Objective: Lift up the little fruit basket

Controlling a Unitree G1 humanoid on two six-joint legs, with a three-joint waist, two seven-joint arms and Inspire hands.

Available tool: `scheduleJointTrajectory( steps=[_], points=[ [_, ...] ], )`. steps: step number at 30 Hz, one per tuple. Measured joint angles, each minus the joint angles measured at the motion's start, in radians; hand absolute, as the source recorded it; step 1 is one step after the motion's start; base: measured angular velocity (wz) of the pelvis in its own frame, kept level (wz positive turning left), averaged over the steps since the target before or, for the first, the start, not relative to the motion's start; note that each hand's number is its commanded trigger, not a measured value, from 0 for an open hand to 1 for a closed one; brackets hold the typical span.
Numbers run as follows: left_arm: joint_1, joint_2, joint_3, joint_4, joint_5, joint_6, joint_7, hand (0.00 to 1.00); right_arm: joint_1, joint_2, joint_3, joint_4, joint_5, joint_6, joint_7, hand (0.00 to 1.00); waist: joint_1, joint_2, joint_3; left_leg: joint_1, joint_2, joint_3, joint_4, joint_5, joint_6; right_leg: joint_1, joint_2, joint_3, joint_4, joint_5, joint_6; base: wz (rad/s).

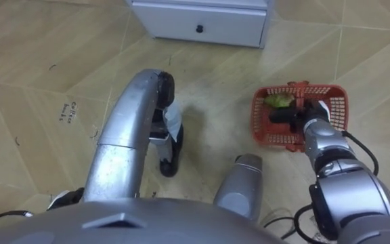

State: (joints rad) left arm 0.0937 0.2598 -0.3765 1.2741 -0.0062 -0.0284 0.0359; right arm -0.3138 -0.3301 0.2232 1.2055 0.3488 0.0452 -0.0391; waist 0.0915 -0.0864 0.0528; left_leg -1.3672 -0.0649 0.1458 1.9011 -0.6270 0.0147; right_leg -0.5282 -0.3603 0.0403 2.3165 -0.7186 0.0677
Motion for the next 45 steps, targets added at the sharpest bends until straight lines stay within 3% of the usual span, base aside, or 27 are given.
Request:
scheduleJointTrajectory(
  steps=[5, 7, 11, 17, 20, 21, 23, 24, 25, 26, 27, 28, 29, 30, 31, 33, 36, 38, 39, 40, 42, 45],
  points=[
    [-0.03, -0.003, 0.023, -0.004, 0.001, 0.001, -0.006, 0.0, -0.02, 0.0, -0.004, -0.019, -0.003, 0.0, -0.001, 1.0, -0.001, -0.014, 0.0021, 0.006, -0.033, -0.018, 0.012, 0.0, -0.001, 0.031, -0.005, -0.007, -0.003, 0.0, 0.0, 0.03],
    [-0.065, -0.004, 0.023, -0.005, 0.001, 0.003, -0.008, 0.0, -0.038, 0.002, -0.004, -0.034, -0.005, 0.002, -0.002, 1.0, 0.0, -0.022, 0.0061, 0.008, -0.038, -0.021, 0.021, -0.005, 0.009, 0.042, -0.006, -0.013, -0.004, 0.0, 0.0, 0.04],
    [-0.11, -0.008, 0.026, -0.005, 0.02, 0.003, -0.01, 0.0, -0.062, -0.004, -0.01, -0.071, -0.025, 0.004, -0.001, 1.0, 0.0, -0.024, 0.0059, 0.026, -0.043, -0.02, 0.032, -0.018, 0.033, 0.075, -0.003, -0.02, -0.028, 0.0, 0.0, 0.02],
    [-0.193, -0.018, 0.08, -0.004, 0.018, 0.016, -0.009, 0.0, -0.077, -0.006, -0.009, -0.186, -0.085, 0.018, 0.003, 1.0, -0.001, -0.01, 0.0028, 0.077, -0.033, -0.025, -0.025, -0.03, 0.057, 0.093, 0.048, -0.009, -0.157, -0.006, 0.008, -0.07],
    [-0.219, -0.021, 0.106, -0.002, 0.018, 0.04, -0.003, 0.0, -0.081, -0.005, 0.015, -0.238, -0.088, 0.021, 0.009, 1.0, 0.011, -0.004, 0.0, 0.142, -0.006, -0.035, -0.128, -0.028, 0.058, 0.093, 0.061, -0.01, -0.311, -0.009, 0.015, -0.45],
    [-0.22, -0.026, 0.124, -0.002, 0.018, 0.052, -0.003, 0.0, -0.094, -0.002, 0.031, -0.24, -0.103, 0.022, 0.012, 1.0, 0.02, -0.002, -0.0015, 0.18, 0.015, -0.038, -0.184, -0.023, 0.055, 0.095, 0.065, -0.01, -0.395, -0.01, 0.015, -0.7],
    [-0.219, -0.032, 0.159, -0.011, 0.019, 0.074, -0.005, 0.0, -0.11, 0.003, 0.032, -0.244, -0.123, 0.022, 0.014, 1.0, 0.021, -0.001, -0.0032, 0.228, 0.022, -0.05, -0.28, 0.004, 0.053, 0.111, 0.067, -0.019, -0.545, -0.01, 0.018, -0.66],
    [-0.216, -0.034, 0.181, -0.015, 0.018, 0.083, -0.005, 0.0, -0.119, 0.006, 0.032, -0.247, -0.124, 0.022, 0.013, 1.0, 0.02, -0.002, -0.0034, 0.267, 0.033, -0.052, -0.342, 0.025, 0.059, 0.131, 0.071, -0.025, -0.652, -0.007, 0.023, -0.74],
    [-0.207, -0.034, 0.191, -0.015, 0.018, 0.095, -0.006, 0.0, -0.12, 0.01, 0.032, -0.27, -0.125, 0.022, 0.008, 1.0, 0.026, -0.002, -0.0041, 0.313, 0.038, -0.056, -0.408, 0.046, 0.061, 0.16, 0.08, -0.025, -0.768, 0.004, 0.042, -0.76],
    [-0.206, -0.034, 0.199, -0.015, 0.017, 0.1, -0.007, 0.0, -0.12, 0.013, 0.032, -0.283, -0.127, 0.023, 0.008, 1.0, 0.021, -0.001, -0.0048, 0.335, 0.039, -0.06, -0.433, 0.061, 0.064, 0.184, 0.086, -0.026, -0.828, 0.01, 0.044, -0.74],
    [-0.199, -0.029, 0.22, -0.02, 0.016, 0.117, -0.009, 0.0, -0.119, 0.019, 0.032, -0.302, -0.127, 0.025, 0.008, 1.0, 0.018, -0.001, -0.0048, 0.366, 0.054, -0.061, -0.444, 0.113, 0.087, 0.239, 0.091, -0.032, -0.949, 0.027, 0.049, -0.69],
    [-0.177, -0.013, 0.223, -0.022, 0.018, 0.126, -0.013, 0.0, -0.115, 0.028, 0.031, -0.325, -0.124, 0.038, 0.007, 1.0, 0.031, -0.001, 0.0044, 0.358, 0.063, -0.046, -0.413, 0.173, 0.111, 0.322, 0.101, -0.035, -1.057, 0.044, 0.056, -0.47],
    [-0.175, -0.002, 0.224, -0.03, 0.021, 0.13, -0.02, 0.0, -0.102, 0.02, 0.025, -0.344, -0.123, 0.04, 0.005, 1.0, 0.022, -0.004, 0.0046, 0.353, 0.032, -0.028, -0.462, 0.165, 0.11, 0.357, 0.091, -0.046, -1.104, 0.044, 0.056, 0.26],
    [-0.182, 0.002, 0.224, -0.076, 0.02, 0.138, -0.028, 0.0, -0.087, -0.024, 0.016, -0.378, -0.123, 0.041, 0.005, 1.0, -0.012, -0.018, -0.0161, 0.36, -0.019, 0.019, -0.646, 0.176, 0.126, 0.398, 0.085, -0.075, -1.167, 0.048, 0.059, 0.81],
    [-0.177, 0.006, 0.24, -0.106, 0.014, 0.141, -0.025, 0.0, -0.085, -0.036, -0.02, -0.405, -0.132, 0.049, -0.005, 1.0, -0.01, -0.025, -0.0258, 0.374, -0.013, 0.04, -0.665, 0.174, 0.151, 0.412, 0.083, -0.091, -1.195, 0.076, 0.055, 0.79],
    [-0.183, -0.002, 0.256, -0.127, -0.005, 0.14, -0.017, 0.0, -0.064, -0.035, -0.04, -0.464, -0.205, 0.059, 0.001, 1.0, -0.002, -0.025, -0.0257, 0.429, -0.014, 0.042, -0.748, 0.181, 0.156, 0.405, 0.073, -0.097, -1.246, 0.126, 0.043, -0.09],
    [-0.16, -0.004, 0.258, -0.125, 0.021, 0.153, -0.015, 0.0, 0.028, -0.031, -0.036, -0.546, -0.29, 0.06, 0.037, 1.0, 0.017, -0.024, -0.0265, 0.6, -0.013, 0.029, -0.935, 0.232, 0.137, 0.407, 0.055, -0.127, -1.354, 0.126, 0.049, -0.58],
    [-0.129, 0.001, 0.264, -0.124, 0.02, 0.157, -0.008, 0.0, 0.051, -0.029, -0.036, -0.581, -0.29, 0.059, 0.042, 1.0, 0.014, -0.019, -0.0278, 0.684, -0.013, -0.018, -1.017, 0.264, 0.112, 0.407, 0.046, -0.173, -1.486, 0.15, 0.04, -0.64],
    [-0.115, 0.006, 0.266, -0.124, 0.018, 0.164, -0.009, 0.0, 0.052, -0.03, -0.037, -0.601, -0.29, 0.059, 0.042, 1.0, 0.007, -0.019, -0.0281, 0.722, -0.006, -0.03, -1.047, 0.282, 0.098, 0.408, 0.048, -0.204, -1.577, 0.169, 0.049, -0.34],
    [-0.098, 0.01, 0.265, -0.134, 0.018, 0.172, -0.01, 0.0, 0.055, -0.031, -0.039, -0.627, -0.29, 0.058, 0.041, 1.0, -0.009, -0.015, -0.0346, 0.743, 0.001, -0.04, -1.06, 0.29, 0.085, 0.428, 0.061, -0.234, -1.613, 0.184, 0.067, -0.25],
    [-0.081, 0.008, 0.265, -0.16, 0.017, 0.185, -0.014, 0.0, 0.058, -0.034, -0.043, -0.669, -0.285, 0.058, 0.043, 1.0, -0.013, -0.017, -0.0362, 0.768, 0.02, -0.037, -1.079, 0.299, 0.069, 0.453, 0.085, -0.242, -1.655, 0.193, 0.072, -0.14],
    [-0.059, 0.003, 0.29, -0.191, 0.017, 0.19, -0.025, 0.0, 0.07, -0.025, -0.043, -0.685, -0.271, 0.059, 0.065, 1.0, -0.013, -0.02, -0.0375, 0.806, 0.035, -0.038, -1.123, 0.316, 0.042, 0.496, 0.119, -0.238, -1.72, 0.206, 0.06, -0.04]
  ],
)
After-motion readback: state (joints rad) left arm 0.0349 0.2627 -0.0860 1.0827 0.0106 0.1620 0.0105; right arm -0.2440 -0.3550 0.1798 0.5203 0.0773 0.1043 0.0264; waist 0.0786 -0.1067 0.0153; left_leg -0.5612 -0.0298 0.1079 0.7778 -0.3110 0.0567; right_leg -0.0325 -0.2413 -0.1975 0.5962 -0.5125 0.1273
